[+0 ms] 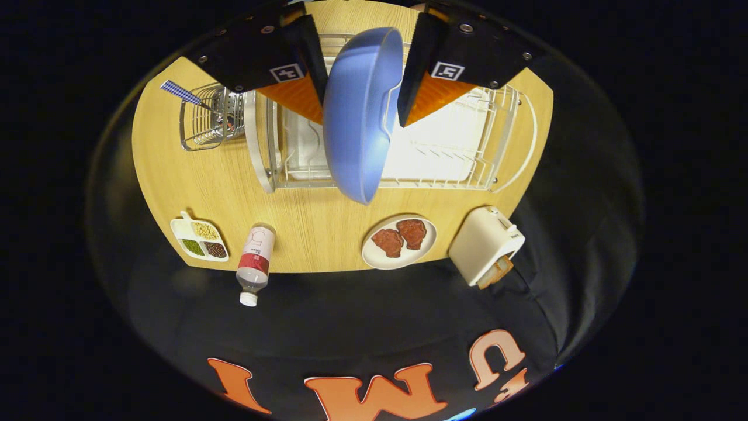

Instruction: Take the plate from the dish rack, then take the spoon from the basket and place it into the plate.

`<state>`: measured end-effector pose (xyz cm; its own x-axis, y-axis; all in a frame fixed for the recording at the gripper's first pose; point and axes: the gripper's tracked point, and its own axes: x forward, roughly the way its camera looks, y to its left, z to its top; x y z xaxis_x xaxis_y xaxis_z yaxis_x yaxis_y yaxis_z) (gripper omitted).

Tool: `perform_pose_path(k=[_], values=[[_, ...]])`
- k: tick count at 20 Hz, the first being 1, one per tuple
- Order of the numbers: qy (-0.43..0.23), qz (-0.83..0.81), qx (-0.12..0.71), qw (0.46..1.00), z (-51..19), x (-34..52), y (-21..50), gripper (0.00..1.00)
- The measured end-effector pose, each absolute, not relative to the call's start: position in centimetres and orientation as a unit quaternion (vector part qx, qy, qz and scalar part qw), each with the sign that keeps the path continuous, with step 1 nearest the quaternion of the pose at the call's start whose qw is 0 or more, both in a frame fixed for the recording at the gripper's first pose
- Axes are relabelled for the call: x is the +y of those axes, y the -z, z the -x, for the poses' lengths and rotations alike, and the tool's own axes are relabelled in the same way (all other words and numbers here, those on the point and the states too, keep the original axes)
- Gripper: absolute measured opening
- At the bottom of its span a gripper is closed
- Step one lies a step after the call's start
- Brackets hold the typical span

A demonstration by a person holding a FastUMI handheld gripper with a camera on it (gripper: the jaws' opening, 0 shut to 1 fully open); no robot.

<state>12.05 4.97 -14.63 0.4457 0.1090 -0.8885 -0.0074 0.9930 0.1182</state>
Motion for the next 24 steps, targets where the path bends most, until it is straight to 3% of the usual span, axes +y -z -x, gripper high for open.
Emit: perform_pose_path(k=[5,7,12,17,24], values=[[-0.003,-0.032,0.550,0.835,-11.6,4.6,16.4,0.42],[0.004,-0.024,0.541,0.841,-11.9,4.7,15.7,0.38],[0.055,0.003,0.490,0.870,-14.1,2.0,12.1,0.32],[0.030,-0.028,0.463,0.885,-11.7,1.0,8.9,0.30],[-0.036,-0.086,0.442,0.892,-1.8,0.3,7.5,0.29]])
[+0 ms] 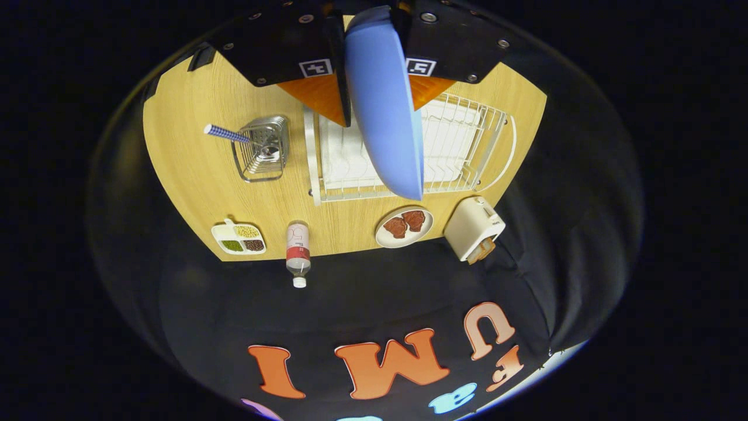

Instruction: Take the plate from the dish rack, then take the spoon from the basket and place it into the plate.

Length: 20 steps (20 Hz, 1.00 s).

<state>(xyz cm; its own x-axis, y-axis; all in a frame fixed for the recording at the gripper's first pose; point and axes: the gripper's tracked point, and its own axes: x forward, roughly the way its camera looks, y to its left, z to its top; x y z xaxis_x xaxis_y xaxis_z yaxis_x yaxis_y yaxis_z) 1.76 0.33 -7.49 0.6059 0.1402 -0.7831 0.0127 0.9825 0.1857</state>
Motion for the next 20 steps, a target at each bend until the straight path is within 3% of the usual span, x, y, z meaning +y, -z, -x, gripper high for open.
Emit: perform_pose_path(k=[8,20], values=[[-0.065,-0.146,0.494,0.855,6.5,-0.1,14.1,0.30],[-0.056,-0.261,0.524,0.809,9.6,1.7,20.3,0.31]])
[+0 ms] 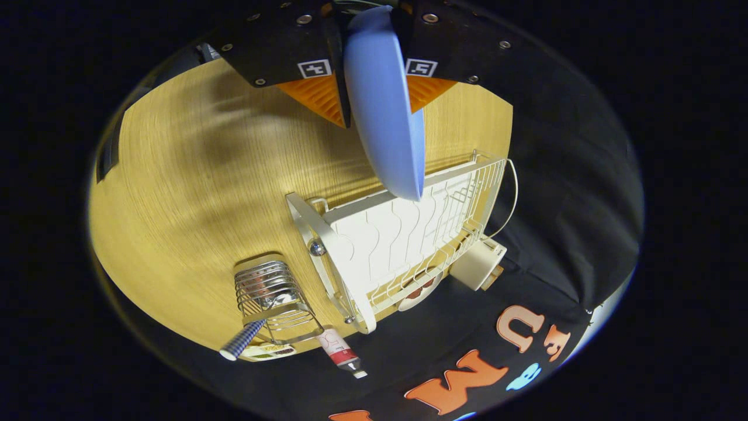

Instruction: Take the plate from the dish rack, then take the spoon from the basket and place it into the plate.

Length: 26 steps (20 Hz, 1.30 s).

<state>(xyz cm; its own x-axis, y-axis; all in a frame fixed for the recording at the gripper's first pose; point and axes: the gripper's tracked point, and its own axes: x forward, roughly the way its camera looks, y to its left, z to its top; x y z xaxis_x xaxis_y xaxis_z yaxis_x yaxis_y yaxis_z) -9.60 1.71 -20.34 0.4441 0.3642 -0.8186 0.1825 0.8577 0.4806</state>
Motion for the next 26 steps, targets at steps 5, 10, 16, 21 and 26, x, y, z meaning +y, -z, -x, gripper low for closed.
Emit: perform_pose_path(k=[5,10,16,21,26], values=[[-0.039,-0.211,0.525,0.823,10.1,0.7,22.3,0.52],[-0.016,-0.169,0.503,0.848,9.4,-0.8,22.9,0.66],[0.009,-0.104,0.451,0.887,7.5,-4.0,21.8,0.79],[0.060,-0.045,0.333,0.940,3.2,-9.9,16.3,0.83],[0.118,-0.009,0.240,0.964,-1.9,-15.0,12.1,0.85]])
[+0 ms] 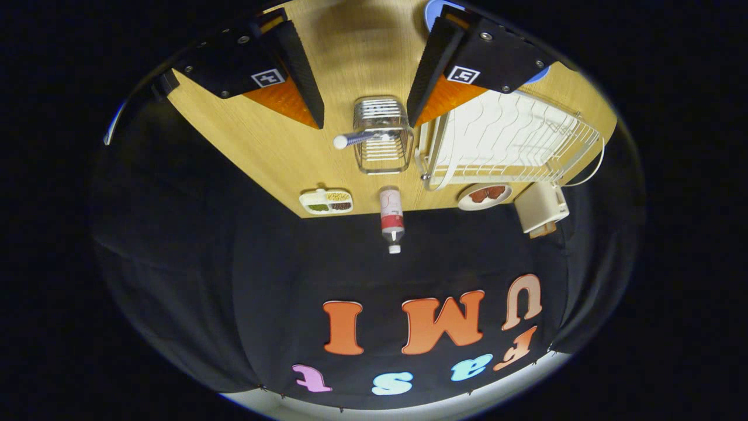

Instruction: Take the plate from the dish rack, then take the spoon from the basket and place it into the plate.

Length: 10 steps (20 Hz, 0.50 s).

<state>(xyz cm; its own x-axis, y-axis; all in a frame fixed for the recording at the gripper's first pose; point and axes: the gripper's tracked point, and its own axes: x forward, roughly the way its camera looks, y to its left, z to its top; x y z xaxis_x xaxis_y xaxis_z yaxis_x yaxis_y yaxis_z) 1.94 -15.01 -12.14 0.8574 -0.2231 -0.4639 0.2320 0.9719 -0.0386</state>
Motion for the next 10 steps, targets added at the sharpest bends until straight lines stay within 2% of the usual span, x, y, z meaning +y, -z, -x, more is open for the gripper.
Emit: perform_pose_path(k=[2,5,6,8,10], values=[[0.120,-0.024,0.238,0.964,-3.4,-15.4,12.6,0.84],[0.103,-0.082,0.221,0.966,-4.8,-14.6,13.3,0.75],[0.096,-0.100,0.222,0.965,-5.1,-14.2,14.0,0.62],[0.101,-0.100,0.231,0.963,-5.2,-14.5,15.6,0.49],[0.109,-0.079,0.228,0.964,-5.5,-15.2,16.1,0.39]])
